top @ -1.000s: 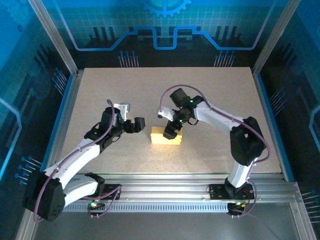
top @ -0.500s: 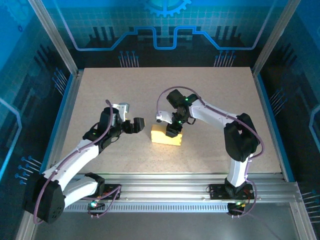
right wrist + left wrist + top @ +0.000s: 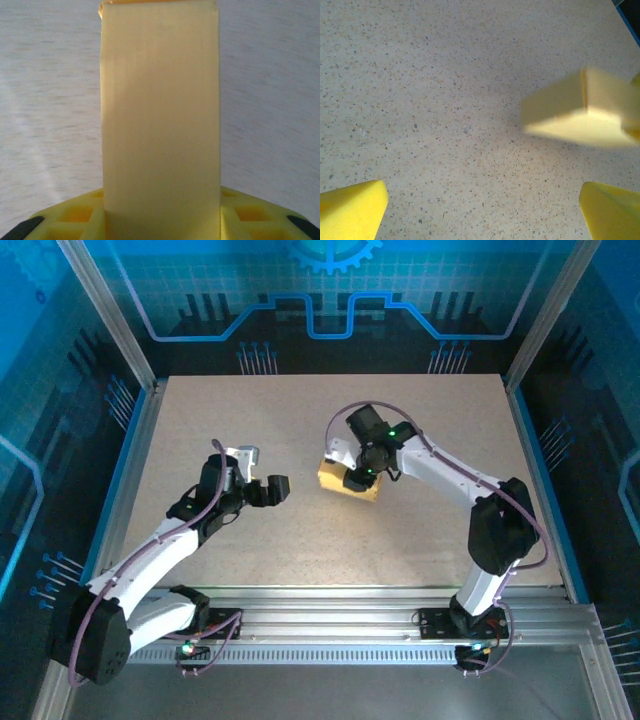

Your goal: Fold the paper box

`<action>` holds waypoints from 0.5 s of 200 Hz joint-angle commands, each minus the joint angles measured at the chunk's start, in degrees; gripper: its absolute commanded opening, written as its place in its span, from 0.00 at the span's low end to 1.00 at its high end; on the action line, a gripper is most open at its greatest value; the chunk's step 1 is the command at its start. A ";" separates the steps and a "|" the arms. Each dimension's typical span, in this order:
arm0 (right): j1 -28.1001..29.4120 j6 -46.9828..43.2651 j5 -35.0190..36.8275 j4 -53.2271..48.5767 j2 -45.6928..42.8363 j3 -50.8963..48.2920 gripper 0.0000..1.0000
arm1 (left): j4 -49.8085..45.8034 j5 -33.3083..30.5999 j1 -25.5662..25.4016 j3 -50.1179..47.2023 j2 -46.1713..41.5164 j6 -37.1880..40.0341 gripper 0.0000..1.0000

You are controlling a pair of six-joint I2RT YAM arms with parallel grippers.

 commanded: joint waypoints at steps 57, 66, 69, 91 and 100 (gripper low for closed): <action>-0.70 -0.61 42.86 27.49 7.89 -4.47 0.39 | 2.87 2.26 0.50 -1.93 1.22 0.70 0.99; -0.48 -0.92 43.67 28.46 9.28 -4.57 0.39 | 2.71 2.20 0.57 -2.11 0.88 0.63 0.99; -0.44 -1.05 43.84 28.65 9.68 -4.63 0.40 | 2.71 2.17 0.60 -2.12 0.84 0.65 0.99; 0.39 -1.55 44.51 29.95 12.66 -5.12 0.40 | 2.12 1.93 0.64 -2.32 0.16 0.71 0.99; 0.84 -1.38 44.55 30.07 13.47 -5.14 0.40 | 1.85 1.99 0.66 -2.39 0.02 0.62 0.99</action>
